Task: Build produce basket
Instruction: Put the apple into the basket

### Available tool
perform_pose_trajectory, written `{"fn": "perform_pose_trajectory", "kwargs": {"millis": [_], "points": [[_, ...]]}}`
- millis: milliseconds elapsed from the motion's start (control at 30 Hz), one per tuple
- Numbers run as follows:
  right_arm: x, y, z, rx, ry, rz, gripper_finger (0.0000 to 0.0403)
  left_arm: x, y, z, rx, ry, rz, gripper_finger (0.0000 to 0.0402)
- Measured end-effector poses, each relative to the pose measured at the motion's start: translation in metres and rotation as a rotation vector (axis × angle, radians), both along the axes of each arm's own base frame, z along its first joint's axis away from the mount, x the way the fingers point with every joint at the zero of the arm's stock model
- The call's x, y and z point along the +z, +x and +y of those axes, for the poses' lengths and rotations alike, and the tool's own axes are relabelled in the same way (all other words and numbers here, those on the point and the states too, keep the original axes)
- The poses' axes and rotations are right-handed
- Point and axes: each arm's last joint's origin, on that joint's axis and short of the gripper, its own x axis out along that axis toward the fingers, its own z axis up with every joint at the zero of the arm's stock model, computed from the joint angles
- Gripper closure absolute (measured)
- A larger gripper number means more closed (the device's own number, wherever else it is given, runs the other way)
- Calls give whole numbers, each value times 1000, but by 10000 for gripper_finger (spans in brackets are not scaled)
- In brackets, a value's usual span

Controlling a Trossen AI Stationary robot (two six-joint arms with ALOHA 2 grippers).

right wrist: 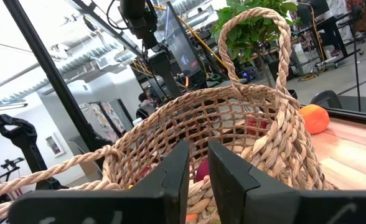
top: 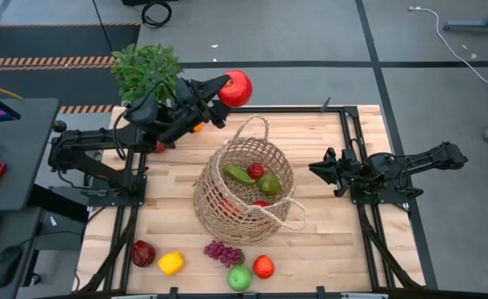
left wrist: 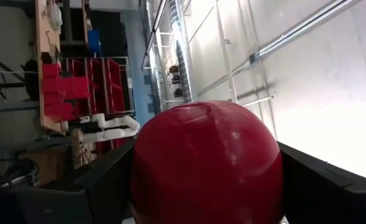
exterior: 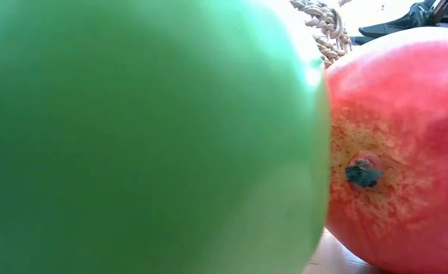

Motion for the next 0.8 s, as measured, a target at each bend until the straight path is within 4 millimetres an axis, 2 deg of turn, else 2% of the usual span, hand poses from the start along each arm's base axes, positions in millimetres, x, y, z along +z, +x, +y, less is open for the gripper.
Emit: {"fn": "perform_pose_trajectory", "kwargs": {"millis": [133, 400, 533, 633, 800], "points": [[0, 0, 0, 0, 0, 0, 338, -3, 1, 0, 11, 20, 55, 74], [0, 0, 0, 0, 0, 0, 338, -16, 6, 0, 165, 403, 404, 74], [0, 0, 0, 0, 0, 0, 338, -21, 8, 1, 172, 471, 500, 74], [0, 0, 0, 0, 0, 0, 338, -24, 11, 0, 127, 462, 493, 74], [0, 0, 0, 0, 0, 1, 338, -41, 42, -2, -37, 403, 397, 74]]}}
